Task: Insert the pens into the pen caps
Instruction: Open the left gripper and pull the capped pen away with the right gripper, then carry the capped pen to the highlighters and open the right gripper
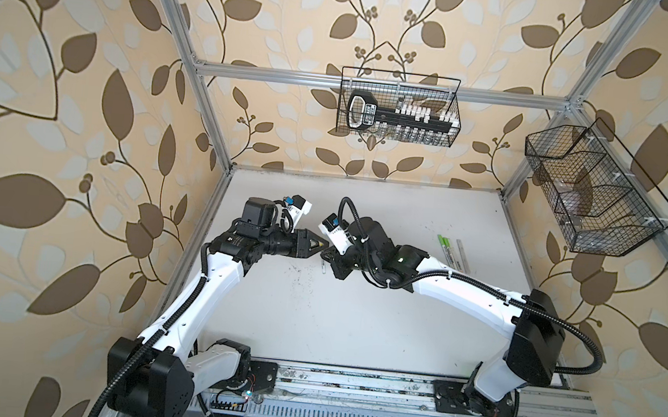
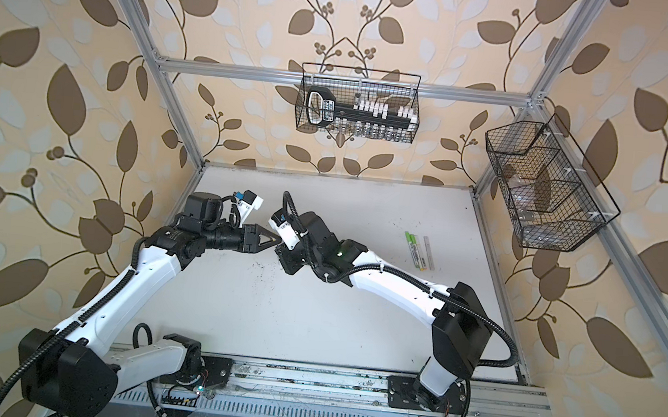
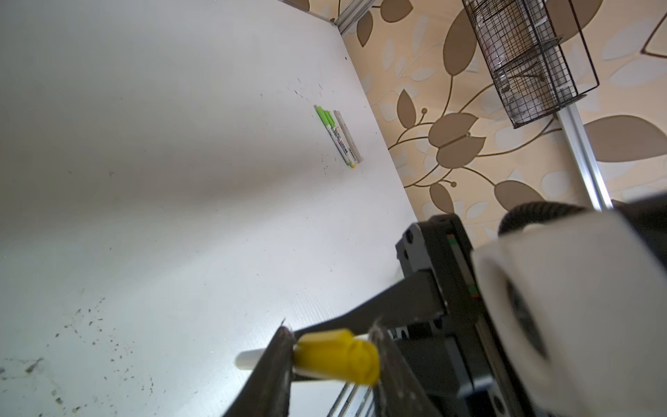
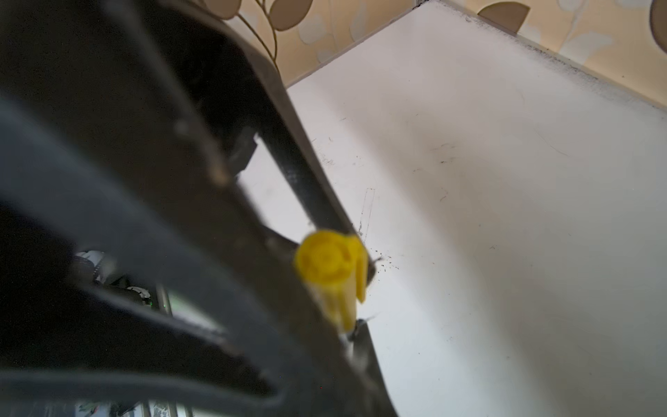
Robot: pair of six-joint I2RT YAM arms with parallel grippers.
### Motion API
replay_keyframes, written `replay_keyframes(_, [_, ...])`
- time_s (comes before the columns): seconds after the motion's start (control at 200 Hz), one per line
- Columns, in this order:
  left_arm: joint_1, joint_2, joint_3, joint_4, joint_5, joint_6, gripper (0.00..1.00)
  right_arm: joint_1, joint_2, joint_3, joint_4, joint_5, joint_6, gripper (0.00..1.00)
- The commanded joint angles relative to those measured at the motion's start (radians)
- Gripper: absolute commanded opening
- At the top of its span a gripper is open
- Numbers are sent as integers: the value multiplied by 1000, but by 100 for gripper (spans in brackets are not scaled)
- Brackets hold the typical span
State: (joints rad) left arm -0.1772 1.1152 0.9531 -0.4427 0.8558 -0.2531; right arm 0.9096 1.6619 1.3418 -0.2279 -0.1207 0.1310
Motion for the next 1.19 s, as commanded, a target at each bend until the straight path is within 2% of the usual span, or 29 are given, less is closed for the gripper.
replay_keyframes(0.0, [-3,-52,1,-44,61,-11,46,-29,-28,36,39,-82,-5,2])
replay_keyframes(0.095, [20,-89,-9,-25,17,-34,50,-62,-25,24,-8,-95,-1,2])
replay_keyframes(0.2, [44,-132,-31,14,-23,-66,62,-99,-37,-8,-31,-105,7,2])
replay_keyframes(0.23, [48,-140,-33,14,-36,-70,69,-108,-44,-15,-37,-103,7,2])
replay_keyframes(0.25, [50,-143,-34,14,-43,-72,81,-115,-49,-20,-42,-103,6,2])
replay_keyframes(0.275, [53,-146,-36,14,-51,-74,85,-123,-54,-27,-50,-102,3,2])
replay_keyframes(0.295, [54,-147,-36,12,-53,-74,97,-130,-57,-30,-59,-96,2,2])
replay_keyframes(0.31, [56,-147,-35,12,-57,-74,99,-136,-62,-33,-65,-92,1,2])
replay_keyframes(0.525, [62,-139,-30,1,-61,-81,99,-259,-92,-65,-218,39,-52,2])
replay_keyframes(0.77, [65,-140,-32,7,-54,-84,99,-411,-36,-56,-388,210,-77,2])
replay_keyframes(0.945, [65,-143,-33,9,-51,-84,99,-506,57,-24,-479,337,-95,2])
replay_keyframes(1.19, [67,-147,-33,8,-52,-84,99,-610,221,65,-542,426,-120,3])
